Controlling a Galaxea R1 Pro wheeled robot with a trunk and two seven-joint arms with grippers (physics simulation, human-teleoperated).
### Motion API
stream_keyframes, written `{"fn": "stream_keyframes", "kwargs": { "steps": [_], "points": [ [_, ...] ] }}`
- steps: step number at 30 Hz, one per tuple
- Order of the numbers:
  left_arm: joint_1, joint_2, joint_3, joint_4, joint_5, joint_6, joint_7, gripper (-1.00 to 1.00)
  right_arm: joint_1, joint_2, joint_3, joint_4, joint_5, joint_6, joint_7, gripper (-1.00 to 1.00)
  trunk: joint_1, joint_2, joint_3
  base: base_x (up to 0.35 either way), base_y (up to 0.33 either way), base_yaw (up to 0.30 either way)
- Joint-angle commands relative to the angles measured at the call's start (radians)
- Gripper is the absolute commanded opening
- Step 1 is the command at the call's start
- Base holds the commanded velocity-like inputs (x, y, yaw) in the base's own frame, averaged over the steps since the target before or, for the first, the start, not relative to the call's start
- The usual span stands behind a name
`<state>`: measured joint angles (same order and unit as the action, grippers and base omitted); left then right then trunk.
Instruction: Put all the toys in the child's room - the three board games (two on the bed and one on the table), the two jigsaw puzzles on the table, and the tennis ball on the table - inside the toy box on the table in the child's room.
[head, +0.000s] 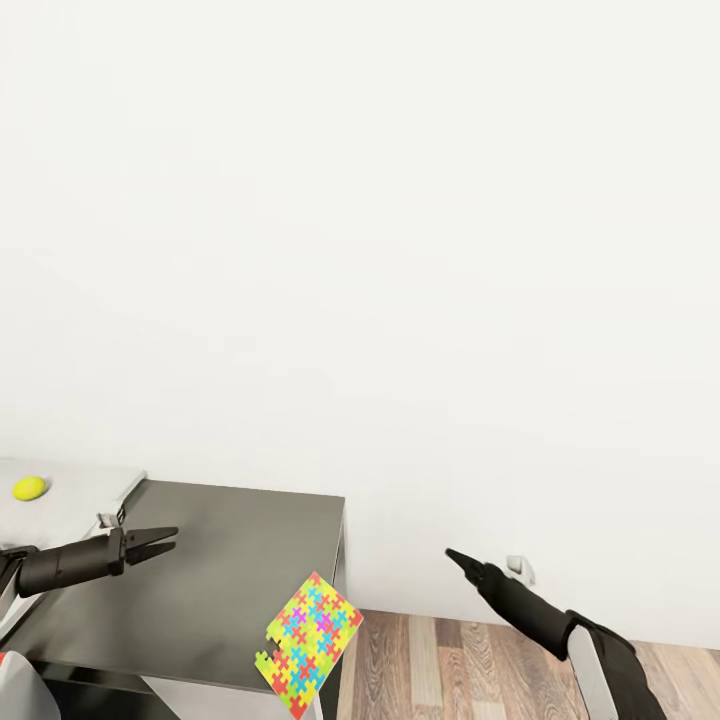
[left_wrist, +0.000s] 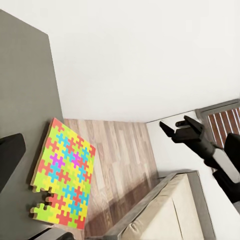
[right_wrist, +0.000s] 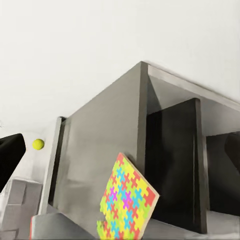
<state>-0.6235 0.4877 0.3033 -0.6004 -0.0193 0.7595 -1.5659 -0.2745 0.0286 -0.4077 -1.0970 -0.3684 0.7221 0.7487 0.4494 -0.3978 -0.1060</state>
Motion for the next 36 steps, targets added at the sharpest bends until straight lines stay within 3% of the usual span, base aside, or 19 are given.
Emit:
{"fn": "stream_keyframes", "kwargs": {
  "steps": [1,10,15,21,29,33,36],
  "points": [
    [-0.001,0.0,0.001,0.0,-0.002,0.011,-0.005,1.0,-0.003,0.002,-0.003,0.006,-0.002,0.007,0.002,1.0,0.001,-0.002,-0.002,0.0,0.0,0.0],
    [-0.001,0.0,0.004,-0.003,-0.002,0.011,-0.005,1.0,-0.01,0.001,0.002,0.034,0.0,0.034,0.002,1.0,0.001,-0.002,-0.002,0.0,0.0,0.0],
    [-0.001,-0.003,0.004,-0.009,-0.001,0.011,-0.005,1.0,-0.044,0.001,0.002,0.086,-0.001,0.13,0.009,1.0,0.001,-0.002,-0.002,0.0,0.0,0.0],
    [0.007,-0.029,0.003,-0.085,0.0,0.013,-0.005,1.0,-0.111,0.002,0.004,0.223,0.003,0.206,0.014,1.0,0.001,-0.002,-0.002,0.0,0.0,0.0],
    [0.02,-0.079,0.0,-0.19,0.0,0.027,-0.005,1.0,-0.131,0.003,0.004,0.267,0.005,0.223,0.015,1.0,0.001,-0.002,-0.002,0.0,0.0,0.0],
    [0.03,-0.099,-0.038,-0.242,0.001,0.043,-0.005,1.0,-0.136,0.008,0.018,0.273,0.008,0.226,0.015,1.0,0.001,-0.002,-0.002,0.0,0.0,0.0],
    [0.034,-0.105,-0.076,-0.277,0.003,0.06,-0.005,1.0,-0.146,0.007,0.062,0.279,0.008,0.227,0.014,1.0,0.001,-0.002,-0.002,0.0,0.0,0.0]
  ]
}}
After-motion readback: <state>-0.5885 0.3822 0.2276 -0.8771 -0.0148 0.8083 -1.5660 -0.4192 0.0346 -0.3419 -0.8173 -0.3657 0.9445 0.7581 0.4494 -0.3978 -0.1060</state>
